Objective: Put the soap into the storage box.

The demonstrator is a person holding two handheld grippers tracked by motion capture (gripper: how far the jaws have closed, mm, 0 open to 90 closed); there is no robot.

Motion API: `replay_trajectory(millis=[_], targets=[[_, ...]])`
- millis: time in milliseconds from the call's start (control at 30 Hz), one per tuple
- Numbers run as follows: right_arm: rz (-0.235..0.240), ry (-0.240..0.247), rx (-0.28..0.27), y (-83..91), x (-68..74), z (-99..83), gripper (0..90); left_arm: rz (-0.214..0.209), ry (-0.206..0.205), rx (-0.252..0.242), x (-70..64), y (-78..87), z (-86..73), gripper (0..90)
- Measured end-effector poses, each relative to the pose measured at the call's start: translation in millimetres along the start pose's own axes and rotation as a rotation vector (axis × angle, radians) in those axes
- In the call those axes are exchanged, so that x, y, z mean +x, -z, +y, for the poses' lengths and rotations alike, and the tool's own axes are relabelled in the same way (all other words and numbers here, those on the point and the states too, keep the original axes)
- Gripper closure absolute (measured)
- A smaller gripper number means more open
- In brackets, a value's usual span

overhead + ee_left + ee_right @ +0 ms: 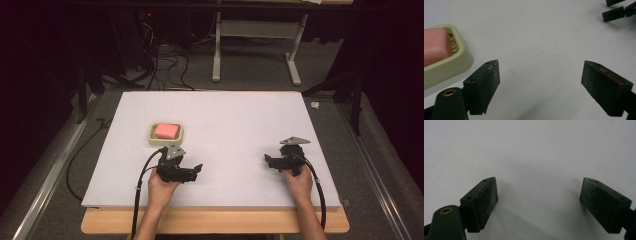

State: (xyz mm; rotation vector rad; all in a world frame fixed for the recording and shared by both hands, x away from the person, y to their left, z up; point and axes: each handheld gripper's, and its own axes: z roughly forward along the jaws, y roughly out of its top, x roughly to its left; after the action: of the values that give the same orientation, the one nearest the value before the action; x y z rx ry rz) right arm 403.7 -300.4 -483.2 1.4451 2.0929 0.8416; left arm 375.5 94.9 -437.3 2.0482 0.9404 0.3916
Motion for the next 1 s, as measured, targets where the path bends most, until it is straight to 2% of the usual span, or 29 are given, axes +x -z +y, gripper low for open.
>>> replay_trajectory(millis=[233, 533, 667, 1000], targets=[[-0.001, 0.0, 0.001, 0.0, 0.0, 0.0, 15.2, 0.005, 0.007, 0.03, 2.4, -9.2, -6.5, 15.9], [-0.001, -0.001, 0.001, 0.0, 0.0, 0.1, 15.3, 0.015, 0.01, 0.045, 4.1, -16.1, -8.4, 16.0], [-0.001, 0.002, 0.0, -0.1, -0.1, 0.0, 15.2, 0.018, 0.019, 0.07, 5.8, -22.1, -10.6, 16.0], [-0.001, 0.002, 0.0, -0.1, -0.2, 0.0, 15.2, 0.049, 0.004, 0.093, 5.6, -32.4, -14.0, 15.9]])
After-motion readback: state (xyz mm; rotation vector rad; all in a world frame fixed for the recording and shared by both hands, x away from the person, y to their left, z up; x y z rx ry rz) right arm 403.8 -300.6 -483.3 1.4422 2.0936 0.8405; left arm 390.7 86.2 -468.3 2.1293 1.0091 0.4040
